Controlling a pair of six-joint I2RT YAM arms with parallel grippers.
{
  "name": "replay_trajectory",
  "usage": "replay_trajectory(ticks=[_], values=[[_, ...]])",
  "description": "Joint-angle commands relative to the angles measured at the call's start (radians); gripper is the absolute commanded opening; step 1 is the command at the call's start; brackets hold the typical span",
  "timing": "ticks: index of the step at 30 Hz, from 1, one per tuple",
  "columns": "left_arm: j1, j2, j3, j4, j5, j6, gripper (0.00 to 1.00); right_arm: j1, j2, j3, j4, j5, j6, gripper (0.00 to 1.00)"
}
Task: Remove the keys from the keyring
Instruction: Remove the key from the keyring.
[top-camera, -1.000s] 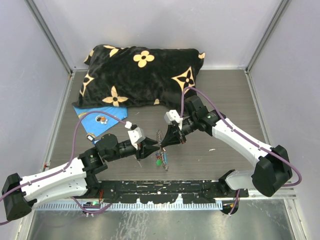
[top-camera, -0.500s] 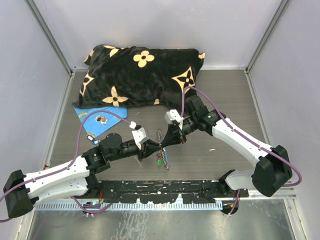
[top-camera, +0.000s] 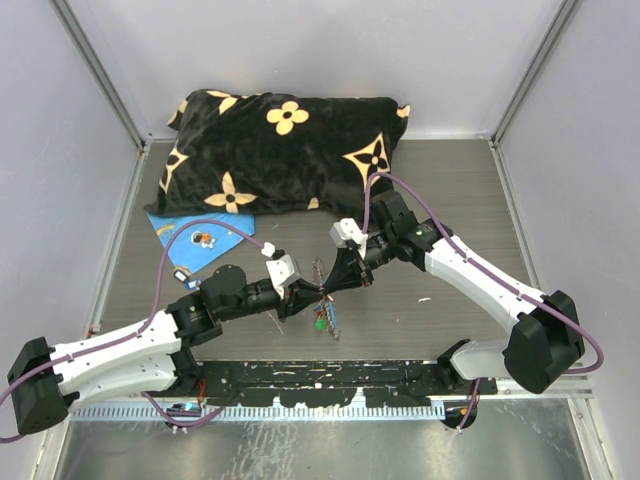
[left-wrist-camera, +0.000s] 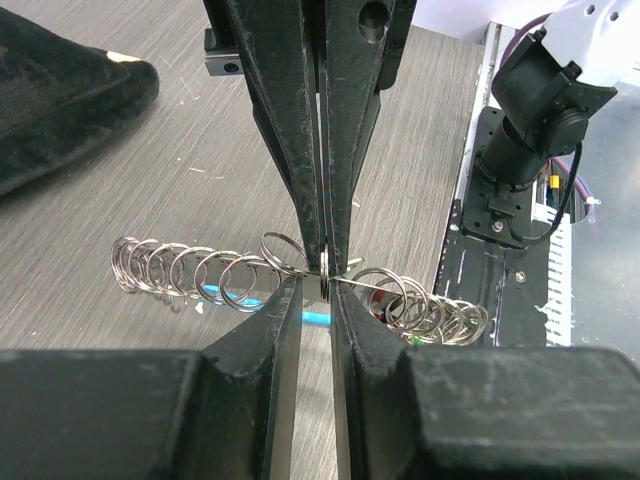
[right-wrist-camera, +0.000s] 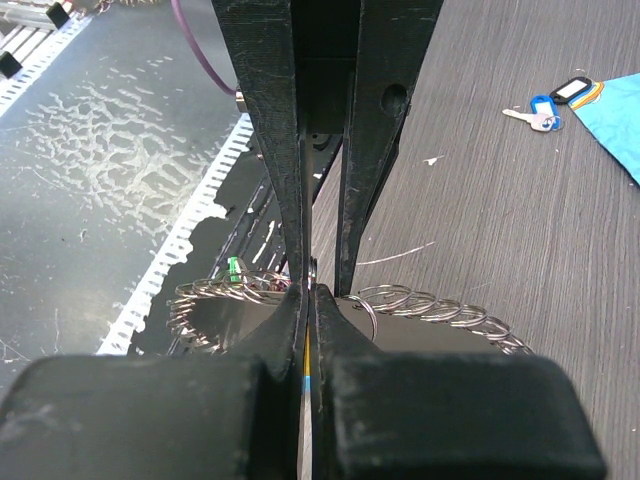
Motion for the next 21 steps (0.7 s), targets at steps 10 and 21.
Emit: replay_trajectory(ticks=[10, 21], values=[[0.002, 0.014, 0.073, 0.096, 0.008, 0.009, 0.0, 0.0, -0.043, 0.029, 0.03, -0.045, -0.014, 0.01], [0.001, -0.025, 0.058, 0.067, -0.009, 0.002, 0.0, -0.013, -0.051, 0.038, 0.012, -0.03, -0.016, 0.24]])
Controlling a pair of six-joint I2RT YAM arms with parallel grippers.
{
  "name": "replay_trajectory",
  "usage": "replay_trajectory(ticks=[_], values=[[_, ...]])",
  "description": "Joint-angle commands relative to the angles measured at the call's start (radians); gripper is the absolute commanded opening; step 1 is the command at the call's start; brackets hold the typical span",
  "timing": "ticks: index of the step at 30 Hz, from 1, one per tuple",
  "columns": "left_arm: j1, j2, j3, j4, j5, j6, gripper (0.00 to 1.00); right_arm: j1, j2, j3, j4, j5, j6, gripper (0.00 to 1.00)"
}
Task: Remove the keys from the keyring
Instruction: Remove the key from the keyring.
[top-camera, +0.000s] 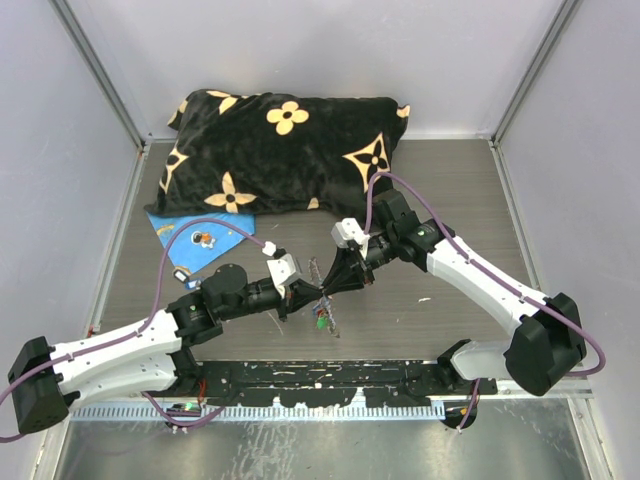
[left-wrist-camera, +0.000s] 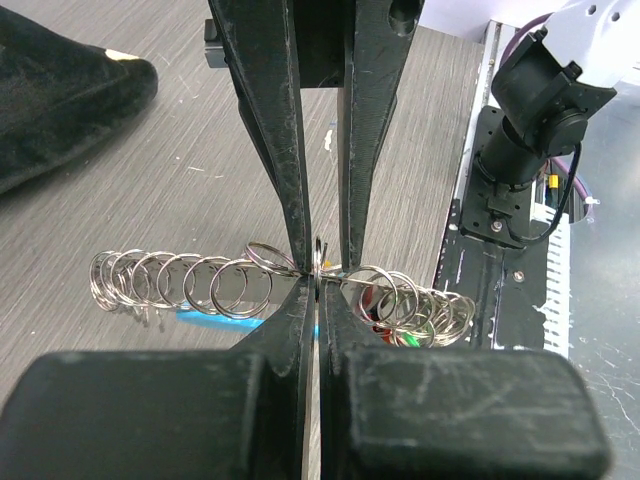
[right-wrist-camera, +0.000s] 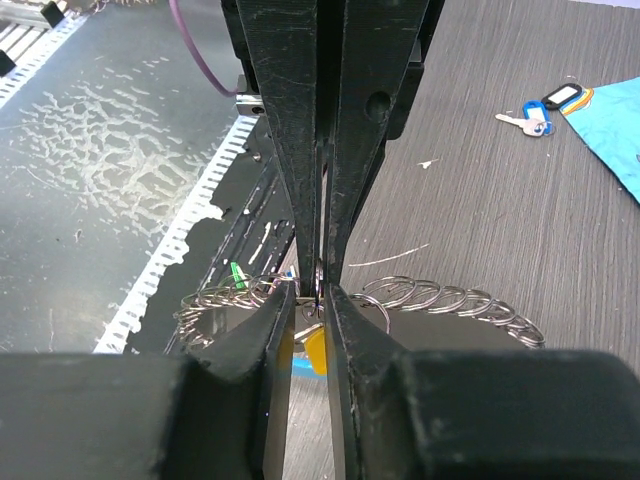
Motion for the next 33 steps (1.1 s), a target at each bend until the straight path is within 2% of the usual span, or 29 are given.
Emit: replay_trajectory(ticks=[1, 14, 16, 19, 24, 26, 29, 33], values=[[0.001, -0.036, 0.045, 0.075, -0.006, 0.003, 0.0, -0.008, -0.037, 0.039, 0.014, -0.034, -0.009, 0.24], [0.001, -0.036, 0.057, 0.054, 0.001, 0.009, 0.0, -0.019, -0.038, 0.043, 0.015, -0.011, -0.005, 0.25], [0.001, -0.036, 0.06, 0.054, 0.001, 0.009, 0.0, -0.019, -0.037, 0.041, 0.015, -0.01, -0.004, 0.2], [0.002, -0.037, 0.064, 0.054, -0.007, 0.003, 0.0, -0.019, -0.035, 0.041, 0.014, -0.022, -0.006, 0.01], [0.002, -0.031, 0.07, 0.065, -0.006, -0.017, 0.0, -0.017, -0.036, 0.044, -0.001, -0.038, -0.023, 0.01], [0.002, -0.023, 0.072, 0.069, -0.015, -0.032, 0.04, -0.014, -0.034, 0.044, -0.002, -0.041, -0.026, 0.01], [0.002, -0.015, 0.074, 0.073, -0.023, -0.04, 0.17, -0.012, -0.032, 0.043, -0.003, -0.046, -0.027, 0.01], [0.002, -0.014, 0.075, 0.073, -0.03, -0.045, 0.26, -0.008, -0.031, 0.042, -0.004, -0.047, -0.026, 0.01]])
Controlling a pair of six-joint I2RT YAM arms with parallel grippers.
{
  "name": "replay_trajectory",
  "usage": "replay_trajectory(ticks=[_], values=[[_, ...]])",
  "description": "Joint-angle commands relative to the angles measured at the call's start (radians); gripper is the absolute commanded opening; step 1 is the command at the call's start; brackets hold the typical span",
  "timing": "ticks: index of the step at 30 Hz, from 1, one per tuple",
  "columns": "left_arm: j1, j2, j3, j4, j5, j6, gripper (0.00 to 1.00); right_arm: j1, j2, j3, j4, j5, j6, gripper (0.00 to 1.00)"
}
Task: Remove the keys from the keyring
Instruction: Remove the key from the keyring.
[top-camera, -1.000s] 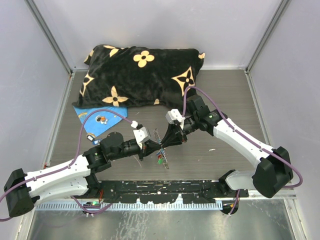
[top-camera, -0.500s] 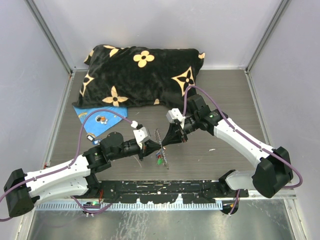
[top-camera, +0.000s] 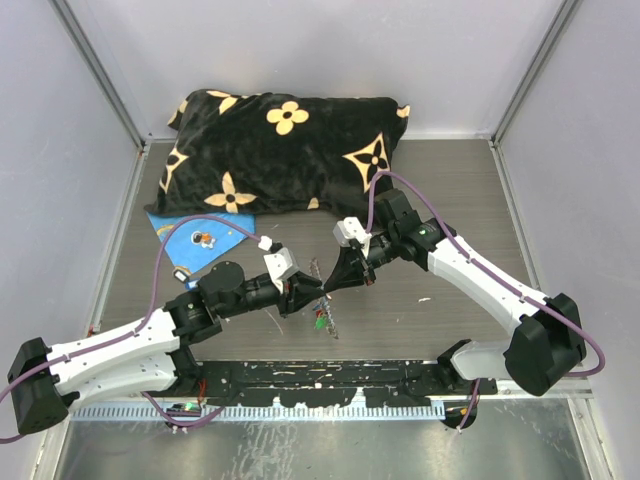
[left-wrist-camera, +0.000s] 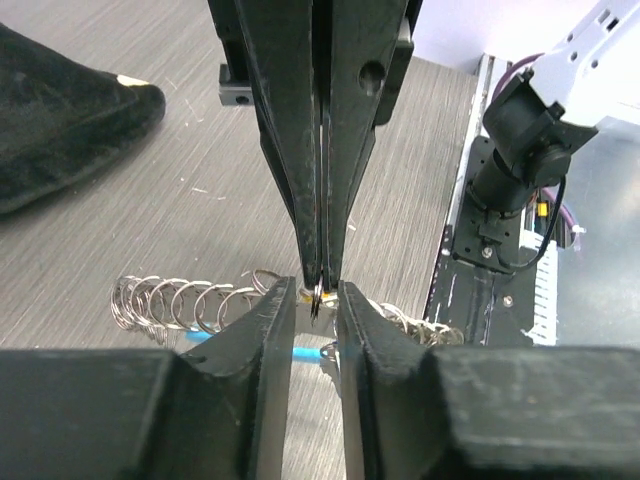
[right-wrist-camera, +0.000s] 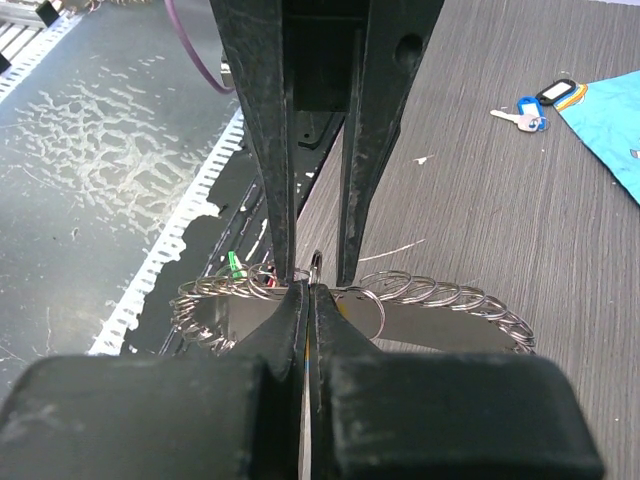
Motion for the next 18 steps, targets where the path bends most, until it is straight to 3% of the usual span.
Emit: replay_trajectory(ticks=[1, 4, 12, 18], values=[[0.002, -0.008, 0.048, 0.075, -0.016, -0.015, 0.25, 0.006, -0.032, 0.041, 0.01, -0.044, -0.012, 0.01], [0.002, -0.005, 0.052, 0.062, -0.011, -0.014, 0.21, 0.006, -0.032, 0.046, 0.006, -0.045, -0.012, 0.01], [0.002, -0.035, 0.049, -0.009, -0.034, -0.009, 0.31, 0.004, -0.036, 0.052, 0.004, -0.046, -0.009, 0.01], [0.001, -0.039, 0.041, -0.018, -0.039, -0.007, 0.3, 0.002, -0.035, 0.054, 0.001, -0.05, -0.008, 0.01]])
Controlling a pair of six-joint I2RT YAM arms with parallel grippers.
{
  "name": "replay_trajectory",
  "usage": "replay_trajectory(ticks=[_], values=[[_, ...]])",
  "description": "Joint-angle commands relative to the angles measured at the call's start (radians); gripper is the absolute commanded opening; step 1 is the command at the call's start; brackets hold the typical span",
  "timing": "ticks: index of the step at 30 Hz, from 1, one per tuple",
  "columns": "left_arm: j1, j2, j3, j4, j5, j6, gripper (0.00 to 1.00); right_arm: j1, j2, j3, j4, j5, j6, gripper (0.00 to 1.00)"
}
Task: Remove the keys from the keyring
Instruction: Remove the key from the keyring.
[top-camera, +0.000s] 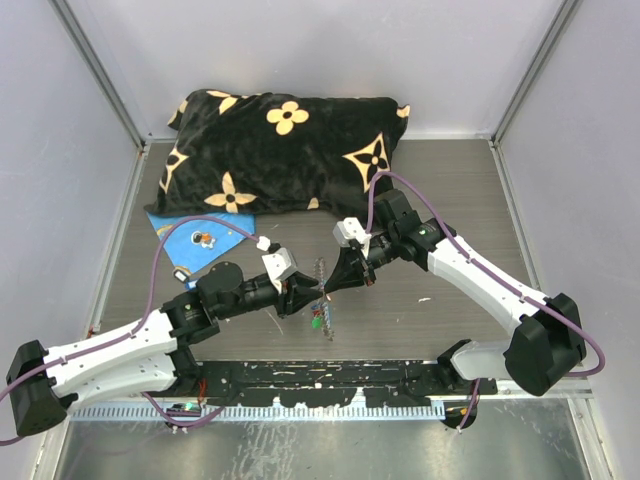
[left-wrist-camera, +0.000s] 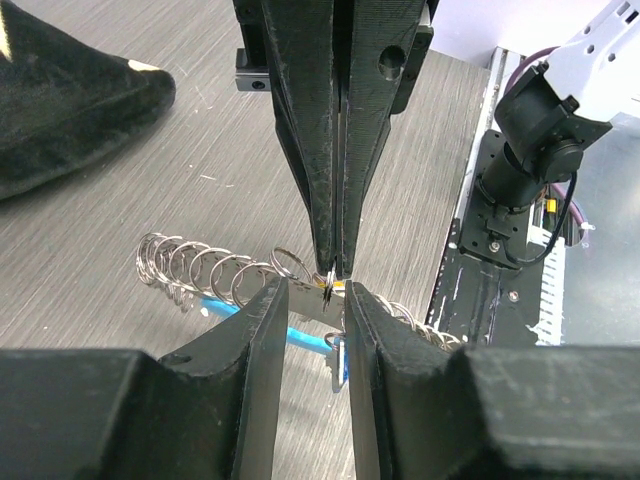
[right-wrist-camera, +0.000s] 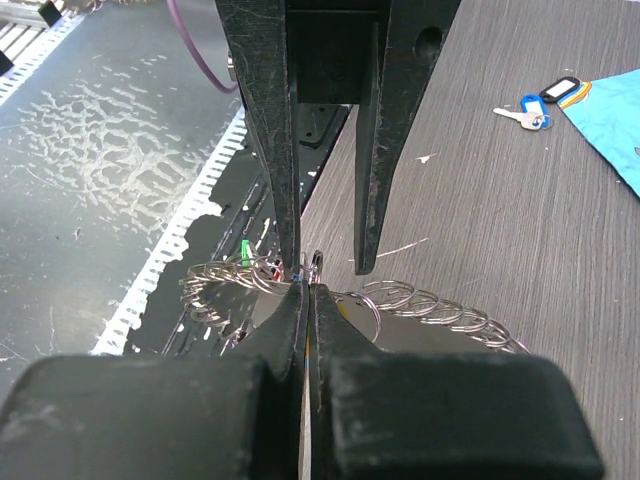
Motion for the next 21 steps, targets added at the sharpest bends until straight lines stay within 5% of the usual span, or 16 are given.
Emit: replay_trajectory(ticks=[1, 16, 21], values=[[0.002, -0.015, 0.034, 0.028, -0.011, -0.001, 0.3, 0.001, -0.034, 0.053, 0.01, -0.052, -0.007, 0.01], [0.002, 0.033, 0.061, 0.059, 0.02, 0.005, 0.21, 0.001, -0.034, 0.045, 0.019, -0.059, 0.0, 0.01], [0.002, 0.028, 0.062, 0.056, 0.033, 0.011, 0.01, 0.0, -0.034, 0.044, 0.022, -0.06, 0.002, 0.01]])
